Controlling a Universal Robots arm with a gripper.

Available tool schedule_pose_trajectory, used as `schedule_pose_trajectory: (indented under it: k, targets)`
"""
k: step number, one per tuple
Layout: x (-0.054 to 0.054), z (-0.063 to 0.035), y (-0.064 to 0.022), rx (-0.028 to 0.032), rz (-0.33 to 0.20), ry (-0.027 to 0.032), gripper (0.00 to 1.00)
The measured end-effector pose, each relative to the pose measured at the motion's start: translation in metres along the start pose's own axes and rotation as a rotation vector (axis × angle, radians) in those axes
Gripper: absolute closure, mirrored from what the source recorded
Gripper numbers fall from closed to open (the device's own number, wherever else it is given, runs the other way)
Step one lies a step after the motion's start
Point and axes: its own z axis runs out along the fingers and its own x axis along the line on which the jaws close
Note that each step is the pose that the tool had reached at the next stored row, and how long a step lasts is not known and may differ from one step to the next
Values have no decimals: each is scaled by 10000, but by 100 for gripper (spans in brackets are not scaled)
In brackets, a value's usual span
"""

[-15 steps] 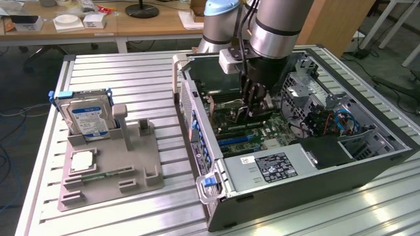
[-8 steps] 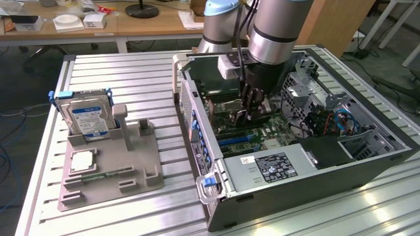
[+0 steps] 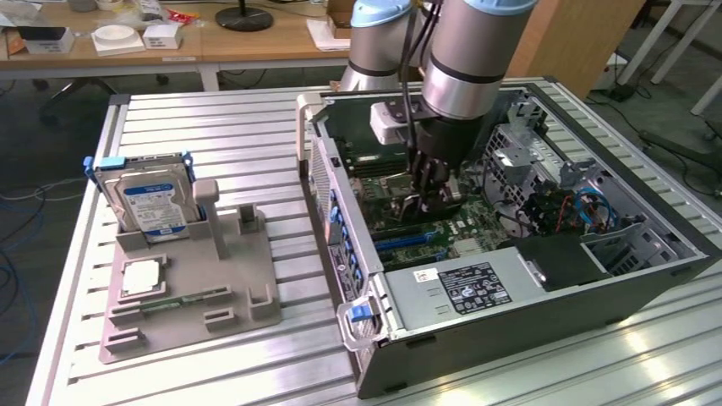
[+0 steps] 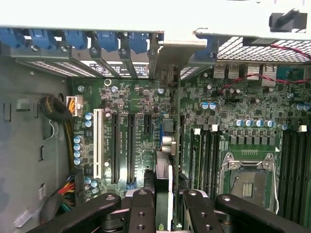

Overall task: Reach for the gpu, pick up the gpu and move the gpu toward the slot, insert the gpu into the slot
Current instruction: 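Insert the gpu into the slot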

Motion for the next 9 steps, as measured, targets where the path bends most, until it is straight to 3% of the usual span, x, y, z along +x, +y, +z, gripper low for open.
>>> schedule_pose_trajectory:
  k: [9]
  targets:
    - [2,92,15,-2,1,-3,73]
